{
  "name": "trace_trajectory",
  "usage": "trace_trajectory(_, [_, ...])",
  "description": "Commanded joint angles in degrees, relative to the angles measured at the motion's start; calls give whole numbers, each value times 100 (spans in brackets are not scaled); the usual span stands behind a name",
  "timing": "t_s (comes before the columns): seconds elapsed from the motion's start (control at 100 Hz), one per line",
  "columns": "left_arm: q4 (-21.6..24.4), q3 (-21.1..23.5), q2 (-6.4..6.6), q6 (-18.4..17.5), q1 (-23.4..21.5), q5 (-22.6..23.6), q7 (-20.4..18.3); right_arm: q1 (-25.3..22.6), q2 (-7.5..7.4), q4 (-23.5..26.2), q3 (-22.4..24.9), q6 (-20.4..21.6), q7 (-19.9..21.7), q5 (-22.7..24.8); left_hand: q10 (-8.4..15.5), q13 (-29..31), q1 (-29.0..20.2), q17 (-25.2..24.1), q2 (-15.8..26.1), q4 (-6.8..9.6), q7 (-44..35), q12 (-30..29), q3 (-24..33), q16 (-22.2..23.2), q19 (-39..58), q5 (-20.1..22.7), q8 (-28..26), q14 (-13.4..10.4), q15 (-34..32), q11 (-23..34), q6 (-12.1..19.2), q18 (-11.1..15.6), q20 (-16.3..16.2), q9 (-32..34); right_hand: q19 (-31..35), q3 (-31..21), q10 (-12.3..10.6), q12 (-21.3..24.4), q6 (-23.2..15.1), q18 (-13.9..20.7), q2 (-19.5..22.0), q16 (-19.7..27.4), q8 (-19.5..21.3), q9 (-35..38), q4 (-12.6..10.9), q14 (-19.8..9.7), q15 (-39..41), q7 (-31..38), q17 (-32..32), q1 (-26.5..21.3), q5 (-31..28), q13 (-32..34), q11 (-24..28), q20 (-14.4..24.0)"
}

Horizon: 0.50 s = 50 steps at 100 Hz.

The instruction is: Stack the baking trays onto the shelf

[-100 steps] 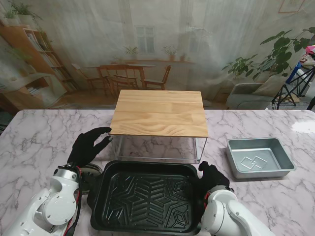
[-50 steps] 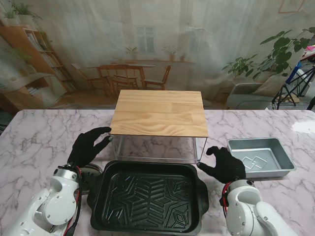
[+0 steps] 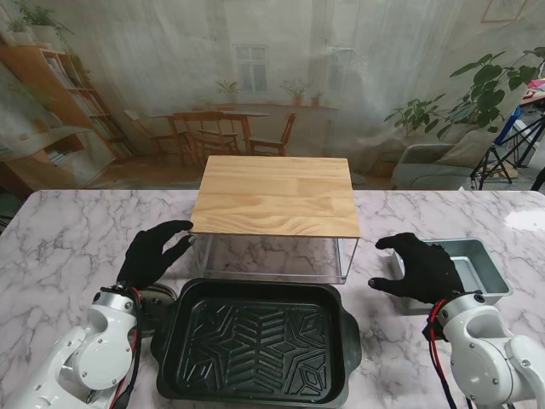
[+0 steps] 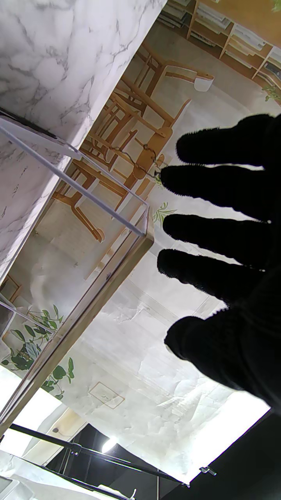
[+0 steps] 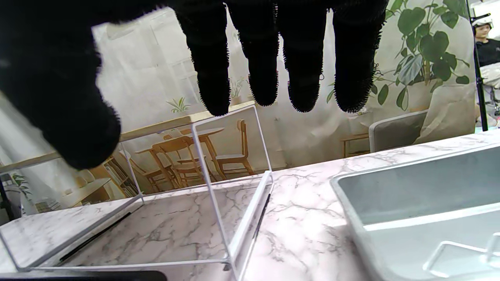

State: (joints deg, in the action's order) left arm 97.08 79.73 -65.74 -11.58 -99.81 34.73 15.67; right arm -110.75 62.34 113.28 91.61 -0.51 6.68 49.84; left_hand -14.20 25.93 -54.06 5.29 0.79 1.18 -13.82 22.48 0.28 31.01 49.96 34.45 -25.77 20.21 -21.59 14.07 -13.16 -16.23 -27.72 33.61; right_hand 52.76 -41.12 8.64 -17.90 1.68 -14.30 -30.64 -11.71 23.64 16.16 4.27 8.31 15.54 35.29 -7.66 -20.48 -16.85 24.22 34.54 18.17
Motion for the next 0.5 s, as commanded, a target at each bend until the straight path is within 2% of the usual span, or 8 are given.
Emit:
trace_trajectory(0.0, [-17, -19, 0, 11, 5, -4, -84, 49, -71, -172, 118, 53, 26, 75, -22, 65, -95, 21, 300, -51, -12, -13, -148, 58, 104, 13, 8, 57, -132, 80, -50, 3, 51, 128, -146, -13, -66, 19, 150, 242, -405, 121, -149, -253, 101, -183, -416, -113, 95, -348, 287, -146, 6, -169])
trace_trajectory(0.13, [-14, -17, -3, 15, 2, -7, -74, 139, -111, -445, 395, 535, 28, 344, -29, 65, -93, 29, 303, -53, -11, -12, -148, 59, 109, 12, 9, 65, -138, 83, -56, 18, 61, 129, -280, -222, -253, 70, 69, 385, -873, 167, -232, -430, -23, -294, -461, -133, 200, -781, 442, -236, -61, -330])
trace_trajectory(0.24, [-11, -14, -5, 17, -1, -9, -63, 140, -168, -561, 670, 842, 187, 717, -31, 68, -95, 36, 301, -55, -13, -11, -147, 59, 113, 18, 8, 64, -143, 87, -56, 17, 68, 133, -482, -391, -488, 136, -642, 328, -1126, 196, -303, -428, -27, -352, -528, -185, 357, -821, 643, -276, -176, -491])
trace_trajectory(0.28, [-12, -13, -6, 18, -1, -10, -61, 123, -188, -574, 768, 930, 272, 824, -31, 68, -92, 36, 299, -55, -13, -11, -149, 58, 114, 18, 9, 69, -144, 88, -55, 14, 71, 136, -632, -375, -601, 193, -1016, 155, -1170, 203, -352, -427, -24, -332, -584, -207, 475, -832, 675, -312, -303, -582])
trace_trajectory(0.32, [-10, -12, -6, 20, -3, -11, -61, 85, -204, -557, 856, 977, 379, 917, -35, 65, -102, 31, 302, -53, -13, -12, -143, 57, 115, 18, 8, 63, -143, 85, -55, 15, 73, 129, -826, -253, -736, 250, -1447, -238, -1138, 205, -407, -431, -54, -169, -684, -222, 592, -843, 756, -371, -467, -696])
trace_trajectory(0.36, [-10, -12, -6, 23, -3, -9, -58, 55, -216, -565, 930, 1054, 412, 1018, -29, 66, -98, 32, 302, -53, -13, -11, -146, 56, 117, 17, 8, 63, -143, 86, -56, 11, 75, 132, -981, -64, -817, 268, -1746, -470, -1080, 202, -421, -426, -104, -47, -774, -205, 634, -869, 736, -390, -569, -766])
trace_trajectory(0.41, [-11, -12, -7, 26, -2, -8, -56, 32, -225, -596, 994, 1113, 385, 1187, -31, 62, -106, 28, 302, -51, -12, -12, -142, 55, 117, 14, 9, 61, -142, 84, -54, 0, 78, 127, -1123, 313, -889, 247, -1977, -630, -978, 161, -398, -425, -224, 57, -861, -172, 621, -870, 699, -383, -642, -773])
trace_trajectory(0.49, [-10, -14, -7, 31, -1, -11, -57, 1, -244, -669, 1076, 1174, 328, 1538, -33, 69, -99, 31, 301, -52, -15, -12, -148, 56, 119, 18, 8, 56, -145, 87, -49, 14, 82, 133, -1203, 360, -912, 223, -2071, -724, -962, 145, -371, -416, -276, 8, -896, -149, 634, -746, 653, -372, -649, -771])
